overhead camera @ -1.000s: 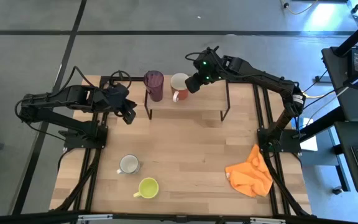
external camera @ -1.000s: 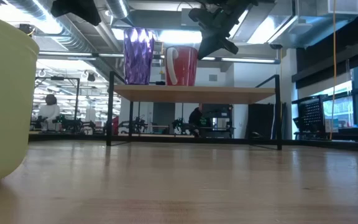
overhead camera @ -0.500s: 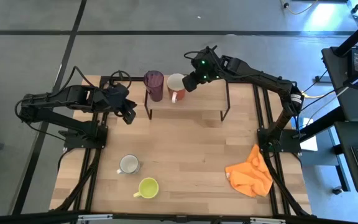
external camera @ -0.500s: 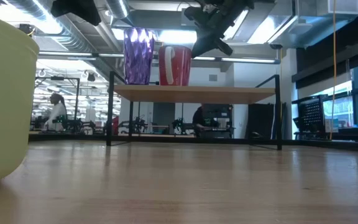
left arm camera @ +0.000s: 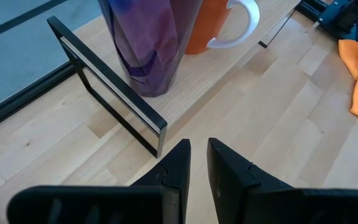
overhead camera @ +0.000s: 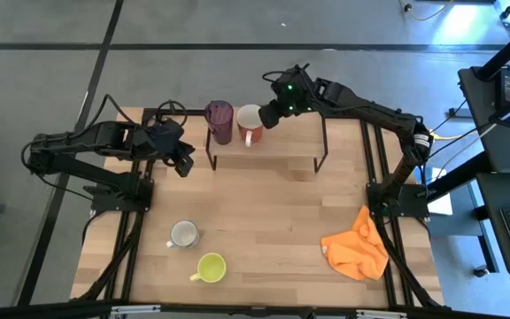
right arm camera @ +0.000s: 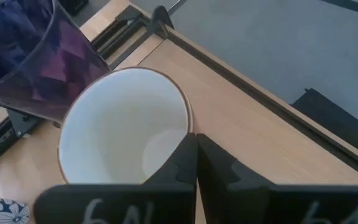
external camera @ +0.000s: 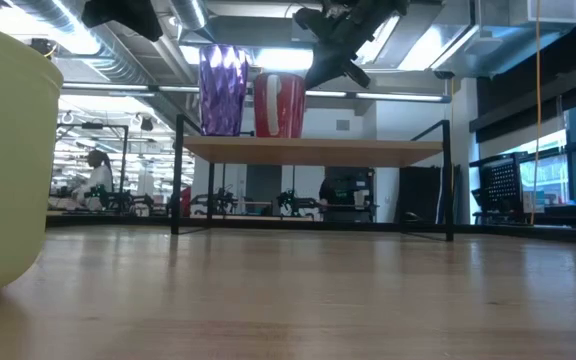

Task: Stack small to large cups/mugs on shelf
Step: Put the orange mug on the shelf, then put the blue mug on the shelf

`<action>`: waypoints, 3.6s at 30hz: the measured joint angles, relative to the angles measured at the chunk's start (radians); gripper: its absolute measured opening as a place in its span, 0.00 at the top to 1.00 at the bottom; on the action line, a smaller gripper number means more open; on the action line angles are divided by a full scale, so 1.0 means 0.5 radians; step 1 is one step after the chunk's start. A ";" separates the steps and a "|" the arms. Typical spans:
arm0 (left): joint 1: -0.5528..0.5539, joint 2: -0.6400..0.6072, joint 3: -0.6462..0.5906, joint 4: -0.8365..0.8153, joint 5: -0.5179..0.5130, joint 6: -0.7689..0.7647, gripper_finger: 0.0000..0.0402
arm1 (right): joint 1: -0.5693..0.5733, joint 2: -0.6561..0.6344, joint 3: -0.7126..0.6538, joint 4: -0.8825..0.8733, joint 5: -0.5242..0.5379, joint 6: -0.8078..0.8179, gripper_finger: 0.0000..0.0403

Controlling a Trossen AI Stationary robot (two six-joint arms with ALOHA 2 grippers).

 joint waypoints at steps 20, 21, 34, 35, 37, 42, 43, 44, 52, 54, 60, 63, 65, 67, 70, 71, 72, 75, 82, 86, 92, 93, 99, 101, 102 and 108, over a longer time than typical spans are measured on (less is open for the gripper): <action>-0.229 0.000 0.000 -0.097 0.106 -0.001 0.88 | 0.148 -0.009 0.310 -0.731 -0.070 -0.132 0.90; -0.268 0.000 0.000 -0.089 0.108 -0.002 0.88 | 0.178 -0.010 0.356 -0.819 -0.070 -0.143 0.90; -0.820 0.006 -0.197 -0.070 0.235 -0.215 0.88 | 0.732 -0.011 0.626 -1.547 -0.054 0.109 0.89; -0.858 0.006 -0.229 -0.075 0.280 -0.254 0.88 | 0.777 -0.011 0.626 -1.555 -0.047 0.132 0.89; -0.925 0.005 -0.288 -0.072 0.339 -0.347 0.88 | 0.863 -0.011 0.626 -1.561 0.000 0.161 0.89; -1.019 0.006 -0.425 -0.072 0.371 -0.695 0.86 | 1.018 -0.011 0.625 -1.607 0.214 0.278 0.89; -1.027 0.006 -0.452 -0.073 0.387 -0.767 0.85 | 1.035 -0.011 0.625 -1.627 0.255 0.312 0.89; -1.033 0.006 -0.477 -0.075 0.412 -0.820 0.84 | 1.051 -0.011 0.624 -1.637 0.285 0.339 0.89; -1.067 0.006 -0.642 -0.012 0.615 -1.106 0.75 | 1.135 -0.011 0.624 -1.682 0.317 0.473 0.78; -1.082 0.008 -0.659 0.022 0.625 -1.129 0.75 | 1.146 -0.011 0.624 -1.682 0.322 0.473 0.74; -1.130 0.084 -0.665 0.050 0.625 -1.112 0.75 | 1.157 -0.011 0.624 -1.684 0.343 0.518 0.67; -1.158 0.154 -0.665 0.050 0.634 -1.109 0.75 | 1.157 -0.011 0.623 -1.685 0.343 0.524 0.66; -1.172 0.208 -0.665 0.062 0.674 -1.108 0.75 | 1.157 -0.011 0.623 -1.685 0.362 0.524 0.65; -1.184 0.266 -0.665 0.082 0.729 -1.106 0.75 | 1.157 -0.011 0.623 -1.686 0.366 0.522 0.65; -1.211 0.349 -0.665 0.097 0.749 -1.103 0.75 | 1.157 -0.011 0.623 -1.686 0.368 0.517 0.65; -1.218 0.374 -0.665 0.098 0.750 -1.103 0.75 | 1.157 -0.011 0.623 -1.686 0.369 0.517 0.65; -1.226 0.399 -0.666 0.098 0.749 -1.103 0.75 | 1.157 -0.011 0.623 -1.686 0.369 0.517 0.65; -1.242 0.457 -0.666 0.107 0.750 -1.103 0.75 | 1.157 -0.011 0.623 -1.686 0.369 0.516 0.65; -1.243 0.545 -0.666 0.157 0.735 -1.104 0.75 | 1.157 -0.011 0.623 -1.686 0.370 0.515 0.65; -1.220 0.561 -0.667 0.214 0.736 -1.118 0.78 | 1.157 -0.011 0.623 -1.686 0.370 0.518 0.65; -1.141 0.559 -0.667 0.259 0.735 -1.121 0.88 | 1.157 -0.010 0.622 -1.714 0.370 0.520 0.65; -1.128 0.559 -0.667 0.257 0.733 -1.123 0.91 | 1.157 -0.010 0.622 -1.725 0.370 0.520 0.66; -1.054 0.558 -0.667 0.255 0.648 -1.254 0.98 | 1.176 -0.022 0.621 -1.766 0.370 0.527 0.71; -1.018 0.558 -0.667 0.255 0.622 -1.326 0.97 | 1.194 -0.053 0.621 -1.766 0.380 0.532 0.73; -0.997 0.558 -0.667 0.256 0.617 -1.362 0.97 | 1.210 -0.076 0.621 -1.766 0.421 0.558 0.75; -0.873 0.559 -0.667 0.339 0.534 -1.566 0.99 | 1.308 -0.278 0.621 -1.765 0.667 0.806 0.79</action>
